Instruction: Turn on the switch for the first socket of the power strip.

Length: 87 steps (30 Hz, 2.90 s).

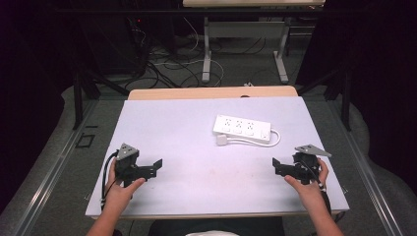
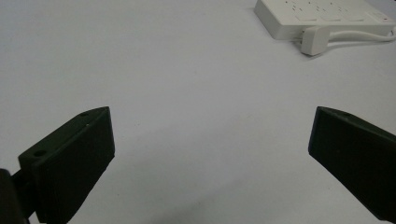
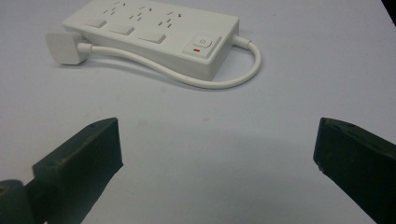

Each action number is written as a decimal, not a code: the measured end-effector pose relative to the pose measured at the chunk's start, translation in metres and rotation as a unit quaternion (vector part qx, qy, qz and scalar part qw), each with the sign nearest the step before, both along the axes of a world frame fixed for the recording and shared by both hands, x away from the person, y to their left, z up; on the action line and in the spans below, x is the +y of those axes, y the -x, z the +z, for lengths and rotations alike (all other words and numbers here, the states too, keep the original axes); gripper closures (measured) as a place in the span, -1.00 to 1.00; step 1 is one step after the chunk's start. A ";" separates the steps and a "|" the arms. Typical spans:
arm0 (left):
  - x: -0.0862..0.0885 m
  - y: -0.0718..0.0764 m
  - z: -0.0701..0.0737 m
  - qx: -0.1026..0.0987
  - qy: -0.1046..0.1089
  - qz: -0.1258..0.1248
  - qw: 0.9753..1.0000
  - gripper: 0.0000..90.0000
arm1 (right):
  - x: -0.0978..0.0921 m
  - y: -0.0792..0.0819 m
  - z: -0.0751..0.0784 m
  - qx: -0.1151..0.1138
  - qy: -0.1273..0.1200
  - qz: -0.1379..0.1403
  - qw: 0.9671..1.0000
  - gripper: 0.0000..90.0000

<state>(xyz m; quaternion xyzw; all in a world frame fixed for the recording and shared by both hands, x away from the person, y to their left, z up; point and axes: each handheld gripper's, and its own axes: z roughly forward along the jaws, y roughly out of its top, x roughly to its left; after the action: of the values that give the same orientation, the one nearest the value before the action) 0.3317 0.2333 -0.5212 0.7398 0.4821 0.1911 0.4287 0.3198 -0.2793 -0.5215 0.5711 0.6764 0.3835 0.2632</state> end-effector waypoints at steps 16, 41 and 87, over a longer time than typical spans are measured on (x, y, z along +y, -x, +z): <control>0.001 0.011 0.002 -0.013 -0.011 0.015 1.000 -0.99 | 0.017 0.000 0.012 0.003 0.018 0.000 1.000 -0.65; 0.002 0.020 0.001 -0.026 -0.007 0.029 0.999 -0.99 | 0.050 -0.055 0.056 0.018 0.068 0.080 0.994 -0.10; 0.006 0.018 0.001 -0.032 -0.002 0.039 0.999 -0.99 | 0.102 -0.147 0.048 0.120 0.094 0.087 0.984 -0.04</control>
<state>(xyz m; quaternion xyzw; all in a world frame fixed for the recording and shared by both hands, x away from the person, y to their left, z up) 0.3134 0.2397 -0.5199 0.7148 0.4961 0.2321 0.4349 0.4664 -0.1778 -0.4730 0.5248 0.7831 0.2685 0.1980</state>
